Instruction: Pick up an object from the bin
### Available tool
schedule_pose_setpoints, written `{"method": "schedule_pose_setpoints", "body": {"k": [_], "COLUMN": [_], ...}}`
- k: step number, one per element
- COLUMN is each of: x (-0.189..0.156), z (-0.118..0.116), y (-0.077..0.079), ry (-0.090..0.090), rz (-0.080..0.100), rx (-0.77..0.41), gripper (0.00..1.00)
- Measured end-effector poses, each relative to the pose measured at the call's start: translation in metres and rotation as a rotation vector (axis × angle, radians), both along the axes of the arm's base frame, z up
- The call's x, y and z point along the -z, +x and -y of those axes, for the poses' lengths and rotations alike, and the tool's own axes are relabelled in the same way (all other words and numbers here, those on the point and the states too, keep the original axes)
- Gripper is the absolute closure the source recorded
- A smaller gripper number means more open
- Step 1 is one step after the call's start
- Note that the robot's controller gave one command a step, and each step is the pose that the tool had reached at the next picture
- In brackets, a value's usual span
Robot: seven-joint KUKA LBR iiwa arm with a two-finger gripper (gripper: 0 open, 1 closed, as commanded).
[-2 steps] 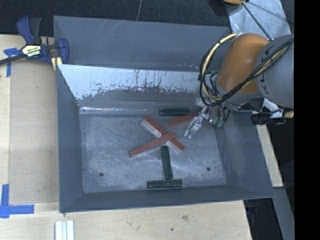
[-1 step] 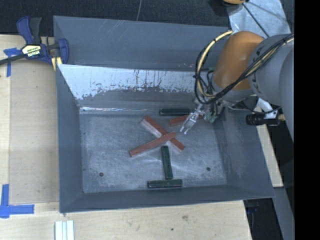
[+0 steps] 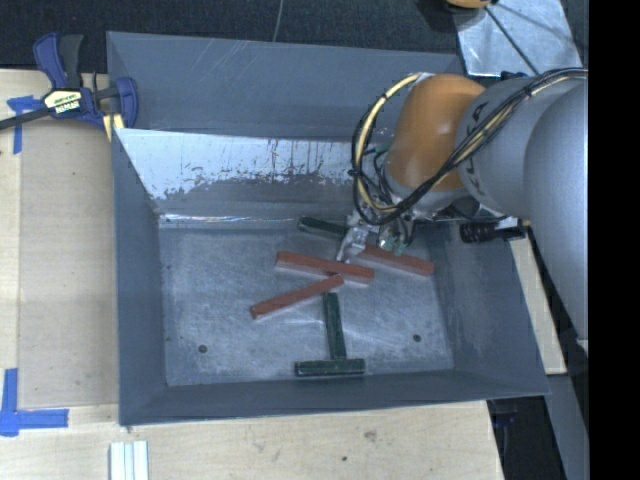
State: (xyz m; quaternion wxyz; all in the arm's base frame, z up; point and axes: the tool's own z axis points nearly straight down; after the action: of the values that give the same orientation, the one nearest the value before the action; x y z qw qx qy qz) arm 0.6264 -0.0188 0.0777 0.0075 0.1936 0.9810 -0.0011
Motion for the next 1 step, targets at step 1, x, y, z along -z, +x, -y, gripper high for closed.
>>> {"method": "schedule_pose_setpoints", "body": {"k": [1], "x": [0.0000], "z": [0.0000], "y": [0.0000], "ry": [0.000], "rz": [0.000], "rx": [0.000], "gripper": [1.00]}}
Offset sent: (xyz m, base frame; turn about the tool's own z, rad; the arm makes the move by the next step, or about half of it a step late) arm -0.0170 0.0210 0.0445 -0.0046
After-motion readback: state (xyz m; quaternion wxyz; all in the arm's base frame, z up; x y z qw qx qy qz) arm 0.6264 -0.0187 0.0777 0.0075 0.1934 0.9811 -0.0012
